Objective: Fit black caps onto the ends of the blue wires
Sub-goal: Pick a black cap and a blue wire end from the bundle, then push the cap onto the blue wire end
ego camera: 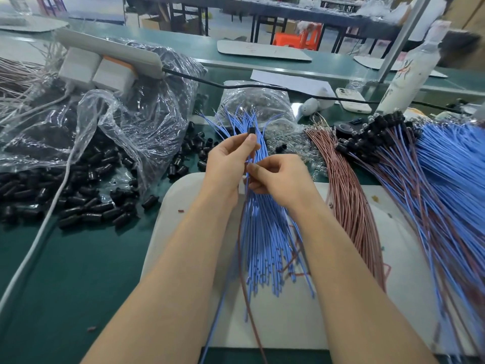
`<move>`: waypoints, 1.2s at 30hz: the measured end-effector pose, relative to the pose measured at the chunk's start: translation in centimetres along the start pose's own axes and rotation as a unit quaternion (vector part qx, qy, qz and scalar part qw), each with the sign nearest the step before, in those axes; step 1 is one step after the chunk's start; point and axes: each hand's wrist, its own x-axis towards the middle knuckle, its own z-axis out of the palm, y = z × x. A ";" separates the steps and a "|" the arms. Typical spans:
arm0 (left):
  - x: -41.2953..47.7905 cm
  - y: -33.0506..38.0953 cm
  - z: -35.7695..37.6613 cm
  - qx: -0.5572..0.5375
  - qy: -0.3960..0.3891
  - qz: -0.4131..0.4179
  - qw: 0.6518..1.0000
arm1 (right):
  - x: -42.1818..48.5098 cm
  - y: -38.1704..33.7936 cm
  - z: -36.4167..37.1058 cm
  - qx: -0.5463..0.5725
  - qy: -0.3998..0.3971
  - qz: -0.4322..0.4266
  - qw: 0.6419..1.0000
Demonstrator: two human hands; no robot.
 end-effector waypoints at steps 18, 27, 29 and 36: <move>0.0 0.5 -0.2 -0.046 0.022 -0.035 0.998 | -0.3 0.0 0.0 0.036 -0.082 0.012 0.996; -0.1 0.1 -0.1 0.012 -0.006 -0.018 1.000 | 0.4 0.7 0.5 -0.037 0.023 -0.020 0.999; -0.1 0.0 0.0 0.025 -0.016 -0.010 1.000 | 0.6 0.8 0.4 -0.036 0.050 -0.025 0.998; -0.2 -0.5 0.0 0.065 -0.043 -0.001 0.997 | 0.8 0.9 0.0 -0.017 0.093 -0.030 0.995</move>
